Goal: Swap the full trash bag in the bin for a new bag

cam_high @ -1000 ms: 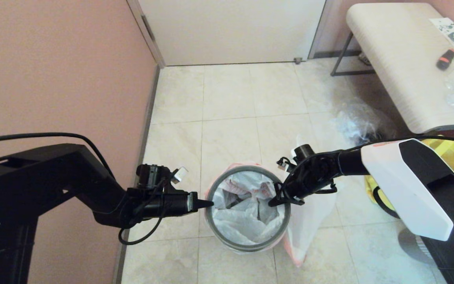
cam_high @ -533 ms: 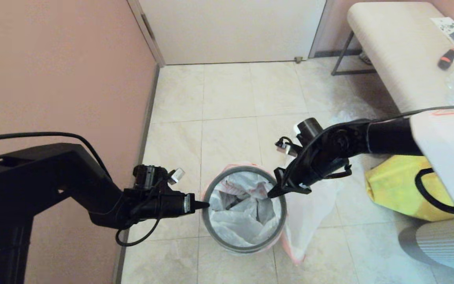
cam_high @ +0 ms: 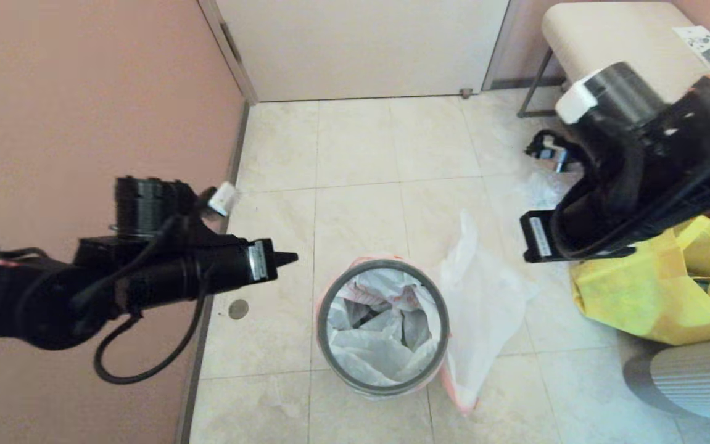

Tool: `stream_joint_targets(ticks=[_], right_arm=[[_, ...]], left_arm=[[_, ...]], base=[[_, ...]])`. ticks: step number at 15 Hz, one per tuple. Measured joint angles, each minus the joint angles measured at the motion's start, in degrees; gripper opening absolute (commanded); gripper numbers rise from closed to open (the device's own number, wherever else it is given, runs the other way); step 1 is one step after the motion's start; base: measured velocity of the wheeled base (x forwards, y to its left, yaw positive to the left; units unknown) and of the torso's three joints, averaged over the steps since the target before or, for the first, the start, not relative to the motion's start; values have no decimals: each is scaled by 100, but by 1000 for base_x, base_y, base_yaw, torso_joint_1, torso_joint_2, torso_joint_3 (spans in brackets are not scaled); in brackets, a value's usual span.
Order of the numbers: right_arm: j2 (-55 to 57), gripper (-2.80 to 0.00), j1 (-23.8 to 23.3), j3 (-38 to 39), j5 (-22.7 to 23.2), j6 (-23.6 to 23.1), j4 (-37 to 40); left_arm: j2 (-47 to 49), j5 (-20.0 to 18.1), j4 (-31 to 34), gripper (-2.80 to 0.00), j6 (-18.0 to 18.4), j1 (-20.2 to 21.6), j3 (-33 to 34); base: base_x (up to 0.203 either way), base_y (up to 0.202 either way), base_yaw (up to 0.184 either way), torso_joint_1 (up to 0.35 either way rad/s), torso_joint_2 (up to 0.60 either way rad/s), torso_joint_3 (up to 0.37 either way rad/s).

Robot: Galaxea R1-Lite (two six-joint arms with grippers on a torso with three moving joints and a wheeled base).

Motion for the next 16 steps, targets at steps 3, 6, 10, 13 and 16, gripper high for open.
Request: stream_joint_targets(ticks=[3,6,10,13,16], right_arm=[[-1349,-280,-152,844,-765,22,312],[-2892,-280,-500,1802,-924,22,552],[-4877,-280,-1120,2871,-947,-109,864],[-6350,-280,-1649,3469,-978,-269,967],[-7338,-280,-2699,3934,-1001,-618,1023]], left_arm=[[-1666,1794,1162,-280,148,-359,-51],[-3448,2868,2322,-280,269,-332,44],[-5607,3232,3836,-280,378,368,295],[-6981,3513,4702,-280,283,1073,904],[-7590,3279,5485,-280,74,1573,923]], base=[[0,0,0,0,0,0],[0,0,0,0,0,0],[0,0,0,0,0,0],[0,0,0,0,0,0],[0,0,0,0,0,0]])
